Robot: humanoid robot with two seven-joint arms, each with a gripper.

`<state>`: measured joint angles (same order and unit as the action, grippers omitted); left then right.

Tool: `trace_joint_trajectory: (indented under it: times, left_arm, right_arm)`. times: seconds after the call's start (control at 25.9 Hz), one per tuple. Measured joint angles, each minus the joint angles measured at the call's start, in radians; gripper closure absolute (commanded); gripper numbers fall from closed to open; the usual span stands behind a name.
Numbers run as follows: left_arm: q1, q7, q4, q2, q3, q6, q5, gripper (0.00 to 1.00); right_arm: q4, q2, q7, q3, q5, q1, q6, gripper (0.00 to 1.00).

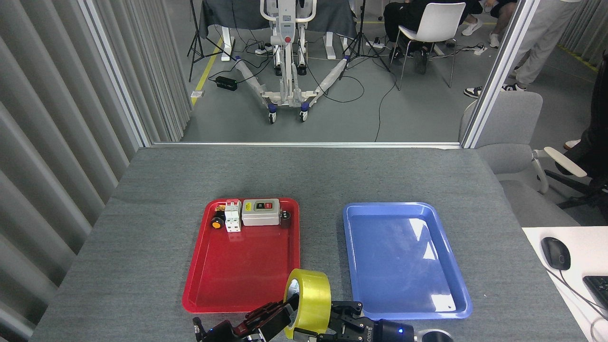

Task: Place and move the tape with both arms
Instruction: 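Bring the right gripper to the tape and grasp it beside the left gripper, then release the tape from the left gripper and withdraw it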

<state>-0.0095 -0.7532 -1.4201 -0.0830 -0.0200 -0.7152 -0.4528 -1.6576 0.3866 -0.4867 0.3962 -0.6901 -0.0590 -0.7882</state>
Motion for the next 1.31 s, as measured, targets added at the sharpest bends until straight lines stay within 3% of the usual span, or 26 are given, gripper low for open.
trace_joint_trajectory:
  times: [0.08,0.15,0.31,0.39,0.46,0.62,0.73,0.93,1.01,1.12,1.31]
  left_arm:
    - [-0.006,-0.003,0.008,0.001,0.004,-0.007,0.000,1.00]
    - [-0.015,-0.005,0.020,0.001,0.006,-0.012,-0.001,0.92]
    - [-0.042,-0.009,0.060,0.001,0.005,-0.014,-0.002,0.68]
    - [-0.053,-0.010,0.080,0.001,0.004,-0.024,-0.001,0.42]
    - [-0.066,-0.010,0.095,0.001,0.004,-0.025,0.000,0.28]
    - [-0.090,-0.009,0.112,0.008,0.011,0.007,-0.001,0.09]
    - [-0.106,-0.009,0.123,0.013,0.016,0.029,-0.001,0.02]
    - [-0.114,0.061,0.130,0.029,0.109,0.071,0.006,0.01]
    - [-0.114,0.069,0.131,0.040,0.137,0.070,0.009,0.01]
    - [-0.114,0.073,0.132,0.052,0.158,0.058,0.011,0.01]
    - [-0.119,0.098,0.139,0.060,0.182,0.056,-0.004,0.01]
  right_arm:
    - [0.000,0.001,0.001,0.000,0.000,0.001,0.000,0.57]
    - [0.001,0.001,0.002,0.000,0.000,0.001,0.000,0.57]
    - [0.001,0.001,0.002,-0.001,0.001,0.002,0.010,0.57]
    - [0.001,0.002,0.002,-0.001,0.001,0.003,0.011,0.58]
    - [0.001,0.002,0.002,-0.001,0.001,0.003,0.011,0.60]
    - [0.001,0.002,0.007,-0.001,0.002,0.003,0.011,0.60]
    - [0.001,0.001,0.008,-0.001,0.002,0.003,0.011,0.60]
    - [0.001,-0.003,0.005,0.000,0.001,0.006,0.002,0.61]
    - [0.001,-0.005,0.004,-0.001,0.000,0.006,0.002,0.68]
    - [0.001,-0.009,0.004,-0.001,-0.001,0.005,0.002,0.86]
    - [0.001,-0.012,0.004,-0.006,-0.002,0.005,0.002,0.98]
